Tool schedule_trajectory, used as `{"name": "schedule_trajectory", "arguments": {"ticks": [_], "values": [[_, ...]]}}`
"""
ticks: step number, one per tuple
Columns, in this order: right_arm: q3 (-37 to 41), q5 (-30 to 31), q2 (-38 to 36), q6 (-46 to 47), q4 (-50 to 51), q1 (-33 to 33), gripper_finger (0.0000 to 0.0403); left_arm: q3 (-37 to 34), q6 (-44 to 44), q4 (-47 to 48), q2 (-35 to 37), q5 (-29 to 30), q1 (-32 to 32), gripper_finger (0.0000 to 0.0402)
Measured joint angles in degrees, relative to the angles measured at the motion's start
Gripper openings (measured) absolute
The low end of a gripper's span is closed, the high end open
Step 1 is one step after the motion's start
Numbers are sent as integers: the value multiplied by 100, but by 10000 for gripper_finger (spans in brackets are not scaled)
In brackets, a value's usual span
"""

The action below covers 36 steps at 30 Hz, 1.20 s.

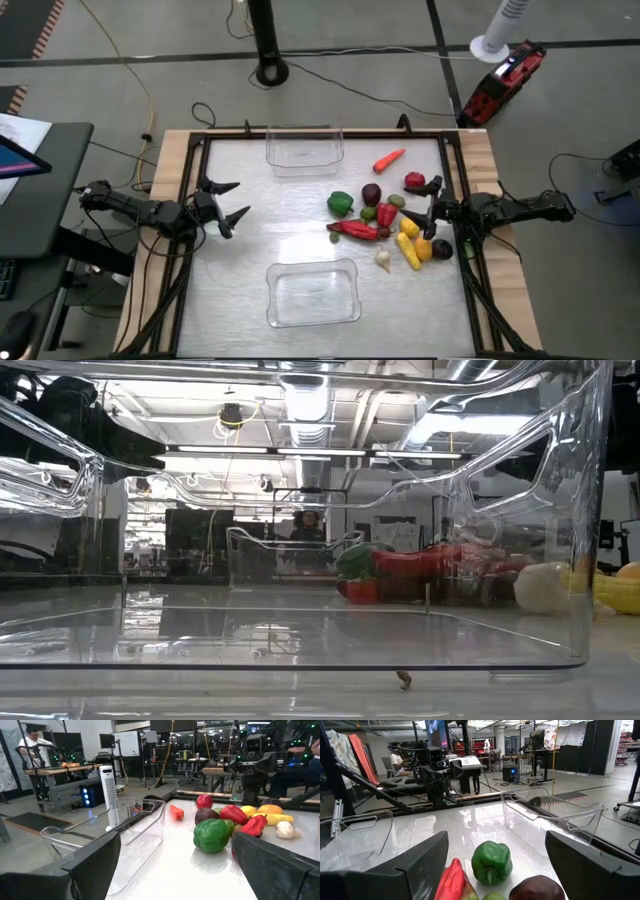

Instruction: Sort produce into baskets

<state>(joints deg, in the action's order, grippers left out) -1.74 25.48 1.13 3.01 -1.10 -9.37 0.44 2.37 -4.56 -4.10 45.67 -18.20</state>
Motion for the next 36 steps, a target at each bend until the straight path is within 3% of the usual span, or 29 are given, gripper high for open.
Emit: {"name": "schedule_trajectory", "arguments": {"ticks": [25,36], "values": [[0,1,0,0,-2,0,358,1,-62,0,2,-2,2,368],[0,0,0,0,-5,0,358,32,-2284,-57,0,-445,14,368]]}}
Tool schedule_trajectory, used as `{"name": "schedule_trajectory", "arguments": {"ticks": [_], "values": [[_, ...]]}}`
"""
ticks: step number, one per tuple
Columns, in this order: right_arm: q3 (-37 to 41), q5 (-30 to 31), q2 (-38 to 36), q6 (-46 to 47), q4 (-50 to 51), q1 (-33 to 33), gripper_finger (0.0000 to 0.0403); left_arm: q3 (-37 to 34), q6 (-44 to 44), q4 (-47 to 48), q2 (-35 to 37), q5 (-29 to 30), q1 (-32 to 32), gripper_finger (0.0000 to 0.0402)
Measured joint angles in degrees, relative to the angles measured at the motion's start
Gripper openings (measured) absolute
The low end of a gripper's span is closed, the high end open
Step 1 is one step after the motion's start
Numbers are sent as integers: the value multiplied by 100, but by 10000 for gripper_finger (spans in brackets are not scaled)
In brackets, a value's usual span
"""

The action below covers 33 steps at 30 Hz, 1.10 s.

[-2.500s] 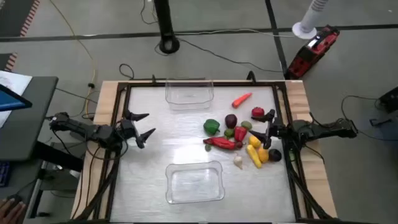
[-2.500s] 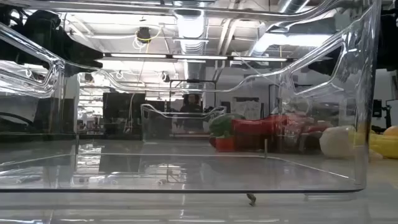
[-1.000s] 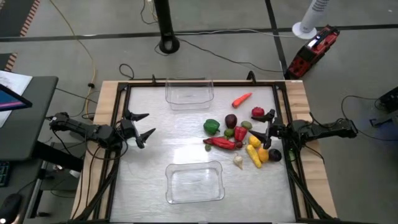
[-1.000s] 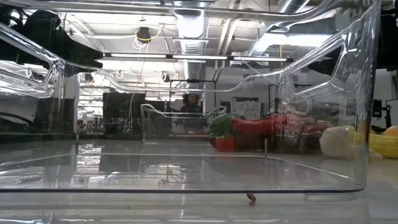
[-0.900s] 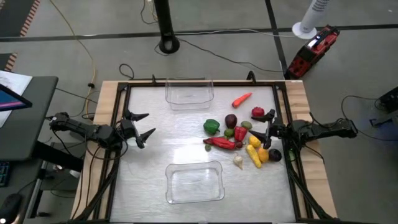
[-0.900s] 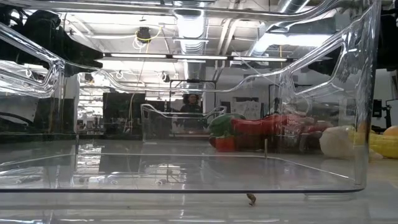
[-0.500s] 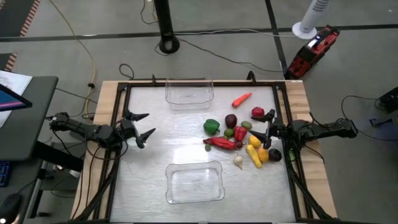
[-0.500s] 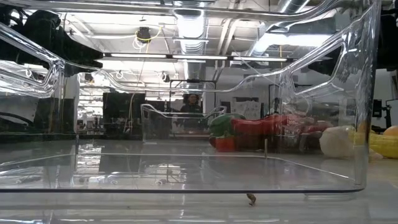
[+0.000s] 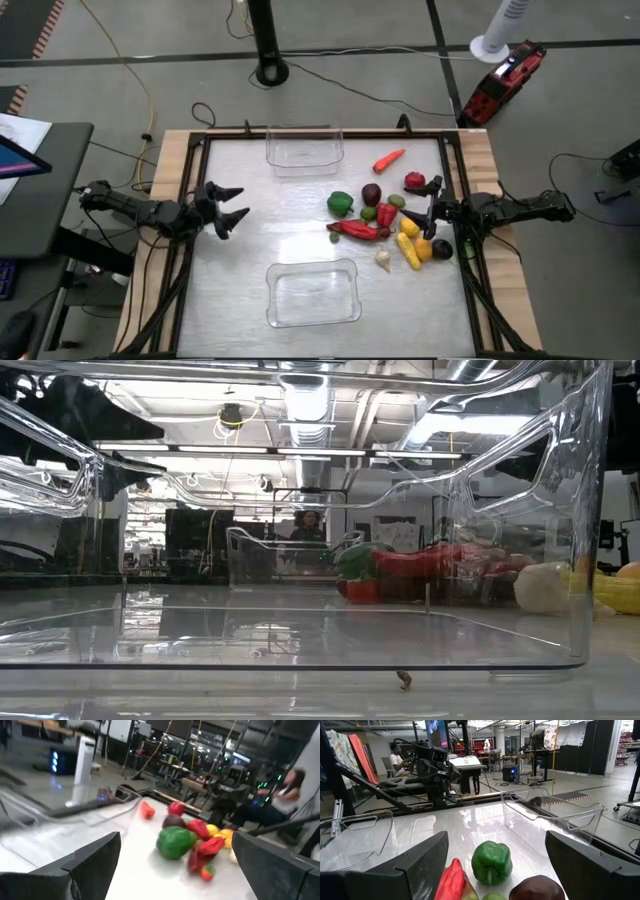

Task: Sort produce into baskets
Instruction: Put the green bell pepper into the top transparent bin

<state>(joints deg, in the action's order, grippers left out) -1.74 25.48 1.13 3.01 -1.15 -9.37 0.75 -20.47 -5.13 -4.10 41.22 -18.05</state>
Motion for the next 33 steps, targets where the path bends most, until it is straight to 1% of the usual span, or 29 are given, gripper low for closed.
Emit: {"name": "schedule_trajectory", "arguments": {"ticks": [3,5,7,10,11,13,15,18,19,21,23,25,28,30,33], "values": [[0,1,-1,0,-2,0,358,5,-514,5,0,-129,1,368],[0,2,0,-46,-3,0,358,4,-446,-29,0,-469,3,368],[0,4,-2,-698,-6,15,358,4,-212,-165,0,-712,3,368],[0,4,0,-1680,-6,13,358,4,-207,-255,2,-718,5,368],[0,3,-2,-1904,-6,13,358,4,-162,-273,2,-833,7,368],[1,4,0,-2135,-27,15,358,4,290,-311,2,-1263,8,368],[6,4,-2,-2109,-56,13,358,4,801,-359,0,-1580,8,368],[9,3,-2,-2080,-77,13,358,7,947,-585,-64,-1647,26,368],[9,-1,-2,-1991,-78,10,358,13,925,-704,-131,-1652,49,368],[9,-78,-2,-1313,-85,7,358,79,735,-789,-341,-1711,134,368],[13,-164,0,-478,-105,7,358,248,458,-788,-699,-1793,228,368],[15,-160,0,-57,-198,13,358,513,261,-761,-1156,-1949,298,368],[15,-160,-2,633,-255,17,358,1096,149,-770,-2037,-2130,322,368],[15,-142,0,989,-284,17,358,1563,390,-744,-2711,-2139,324,368],[15,28,-1,1194,-342,61,358,2312,837,-678,-3747,-2145,459,368]]}}
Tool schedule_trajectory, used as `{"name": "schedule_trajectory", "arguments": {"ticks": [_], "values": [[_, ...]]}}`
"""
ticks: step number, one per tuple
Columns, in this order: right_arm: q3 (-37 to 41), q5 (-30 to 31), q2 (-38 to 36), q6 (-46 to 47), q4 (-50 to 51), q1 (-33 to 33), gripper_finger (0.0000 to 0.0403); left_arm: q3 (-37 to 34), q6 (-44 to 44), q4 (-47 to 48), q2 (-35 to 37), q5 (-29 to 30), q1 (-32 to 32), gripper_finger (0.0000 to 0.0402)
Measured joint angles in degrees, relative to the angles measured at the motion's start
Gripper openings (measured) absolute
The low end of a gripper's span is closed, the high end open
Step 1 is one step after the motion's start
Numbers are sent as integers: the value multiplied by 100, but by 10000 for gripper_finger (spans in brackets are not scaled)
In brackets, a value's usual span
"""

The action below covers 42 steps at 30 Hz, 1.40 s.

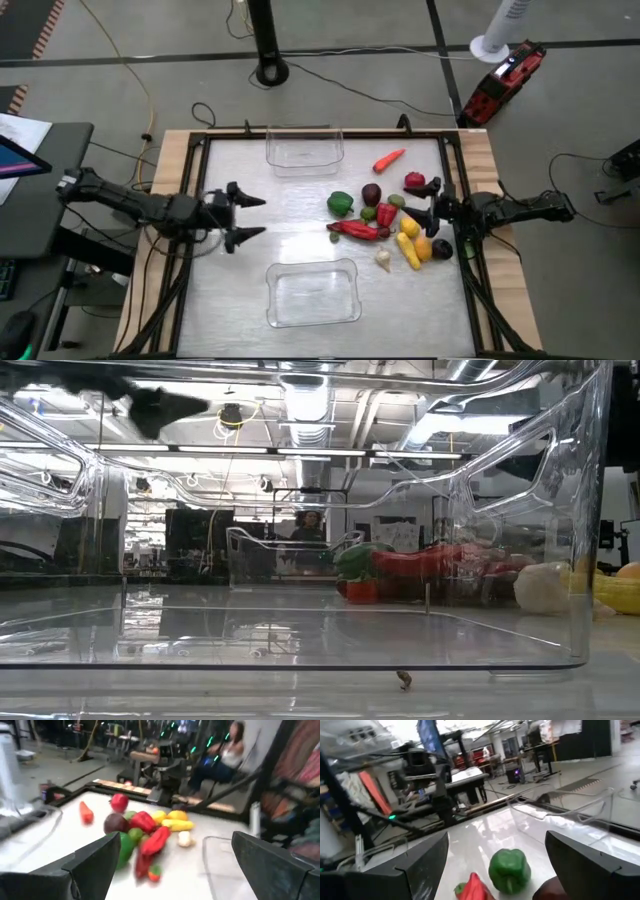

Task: Sort produce into baskets
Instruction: Put the green bell pepper into the top transparent bin

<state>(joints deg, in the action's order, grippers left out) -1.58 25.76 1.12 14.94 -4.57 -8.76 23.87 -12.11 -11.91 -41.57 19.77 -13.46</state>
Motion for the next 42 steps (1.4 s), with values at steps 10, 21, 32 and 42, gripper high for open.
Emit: {"name": "schedule_trajectory", "arguments": {"ticks": [10,21,32,42], "values": [[-3,-311,-1,172,-168,427,358,1988,1118,490,-3166,-1945,1987,342],[-9,-824,111,-569,-69,494,358,4674,2325,1935,-5878,-3070,2643,305],[-17,-789,377,-1208,16,274,391,6536,3387,3420,-7215,-3054,2691,309],[-348,-785,377,-1256,953,437,399,6689,3824,3673,-7393,-2624,2785,395]]}}
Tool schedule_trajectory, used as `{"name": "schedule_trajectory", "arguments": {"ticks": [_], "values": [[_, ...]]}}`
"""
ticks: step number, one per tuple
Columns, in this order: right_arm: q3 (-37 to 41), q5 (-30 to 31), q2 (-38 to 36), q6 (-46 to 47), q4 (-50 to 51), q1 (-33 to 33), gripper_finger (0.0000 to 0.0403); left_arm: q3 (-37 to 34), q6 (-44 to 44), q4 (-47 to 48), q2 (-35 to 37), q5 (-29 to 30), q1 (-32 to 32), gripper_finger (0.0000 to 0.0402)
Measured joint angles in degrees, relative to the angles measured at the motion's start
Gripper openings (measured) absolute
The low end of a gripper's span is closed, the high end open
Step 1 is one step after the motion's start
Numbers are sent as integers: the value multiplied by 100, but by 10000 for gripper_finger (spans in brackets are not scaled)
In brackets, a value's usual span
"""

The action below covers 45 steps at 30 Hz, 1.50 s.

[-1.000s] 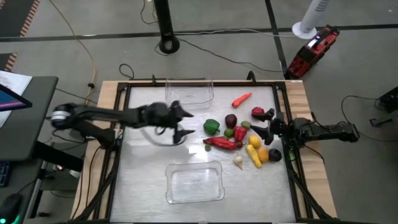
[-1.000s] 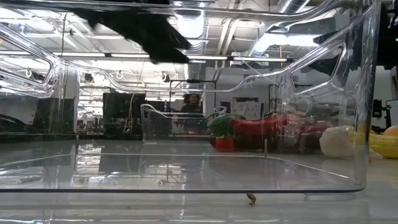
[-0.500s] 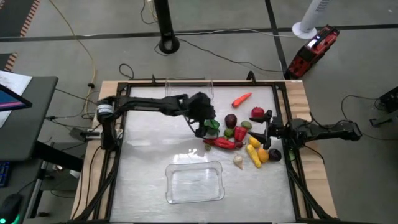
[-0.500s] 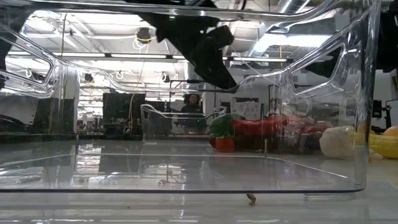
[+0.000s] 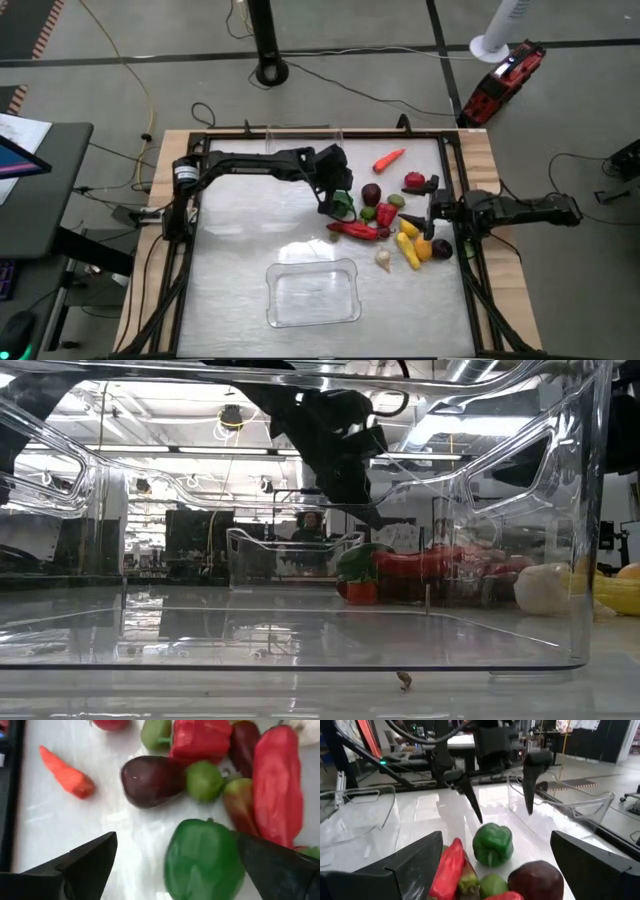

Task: Sort produce into baskets
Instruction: Put the green bell pepper into the top transparent bin

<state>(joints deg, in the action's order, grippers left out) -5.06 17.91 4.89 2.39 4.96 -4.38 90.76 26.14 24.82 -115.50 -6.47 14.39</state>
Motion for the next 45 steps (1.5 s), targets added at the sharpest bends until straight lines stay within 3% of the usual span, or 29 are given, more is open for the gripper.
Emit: {"name": "schedule_trajectory", "arguments": {"ticks": [6,13,17,29,34,39,45], "values": [[-39,-1,0,62,230,-1,398,0,172,166,2,54,39,385],[-39,-290,3,213,248,-2,398,-9,-265,67,-278,-725,181,386],[-37,-299,37,235,249,0,398,-4,-214,58,-278,-505,166,398],[-35,-297,46,660,339,0,398,-5,-411,122,-117,-919,29,399],[-35,-297,46,772,379,-7,398,-2,-765,187,-199,-500,-70,399],[-35,-295,55,774,375,-7,398,-9,-1142,196,-375,-451,-86,399],[-32,-290,161,768,360,-7,398,1,-760,155,-518,76,-108,395]]}}
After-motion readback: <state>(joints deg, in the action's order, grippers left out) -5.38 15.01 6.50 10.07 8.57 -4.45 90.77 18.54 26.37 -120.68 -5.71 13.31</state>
